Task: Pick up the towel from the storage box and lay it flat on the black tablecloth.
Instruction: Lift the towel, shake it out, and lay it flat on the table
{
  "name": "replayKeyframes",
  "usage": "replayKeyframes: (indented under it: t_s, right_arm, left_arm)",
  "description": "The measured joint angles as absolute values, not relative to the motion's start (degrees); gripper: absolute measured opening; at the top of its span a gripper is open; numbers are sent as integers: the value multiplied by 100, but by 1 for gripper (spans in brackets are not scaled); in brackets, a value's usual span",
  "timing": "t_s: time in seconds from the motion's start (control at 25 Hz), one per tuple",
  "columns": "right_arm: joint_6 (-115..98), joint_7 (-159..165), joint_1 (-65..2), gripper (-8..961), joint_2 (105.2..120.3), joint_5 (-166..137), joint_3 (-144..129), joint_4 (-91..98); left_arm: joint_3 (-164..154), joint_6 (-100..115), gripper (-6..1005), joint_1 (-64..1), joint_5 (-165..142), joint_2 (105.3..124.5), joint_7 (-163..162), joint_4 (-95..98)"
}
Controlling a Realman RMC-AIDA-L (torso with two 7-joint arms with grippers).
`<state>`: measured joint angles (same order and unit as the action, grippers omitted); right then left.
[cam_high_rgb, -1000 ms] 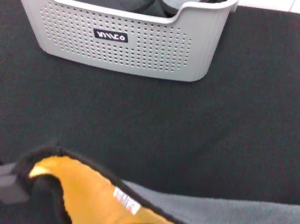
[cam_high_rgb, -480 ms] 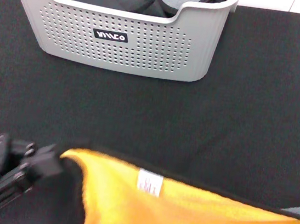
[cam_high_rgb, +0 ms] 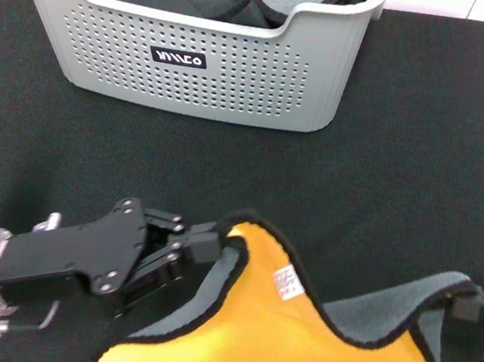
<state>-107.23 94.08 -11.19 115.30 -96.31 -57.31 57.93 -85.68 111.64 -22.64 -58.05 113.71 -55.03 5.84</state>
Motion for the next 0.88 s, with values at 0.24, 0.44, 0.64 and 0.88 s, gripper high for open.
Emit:
replayKeyframes:
  t_s: [0.24,0.44,0.64,0.88]
  right_arm:
    - [-10192,9154,-1586,11,11533,-9875,-5787,5221]
    - [-9635,9034,-2032,11,11561,-10357,-5792,4794]
    - [-9286,9036,-2316,11,11536,-10522,-5791,4611]
    - [-9075,9088,-2473,12,11452,-10580,-5772,4607]
  left_arm:
    - [-8399,10470,4,-2238,-5760,11580,-5349,739]
    - [-8228,9553,4,-2246,-5756,11789,-5112,729]
    - [-7890,9035,5,-2273,-5754,11806,-5011,733]
    - [-7553,8761,5,-2236,-5757,11718,-4809,884]
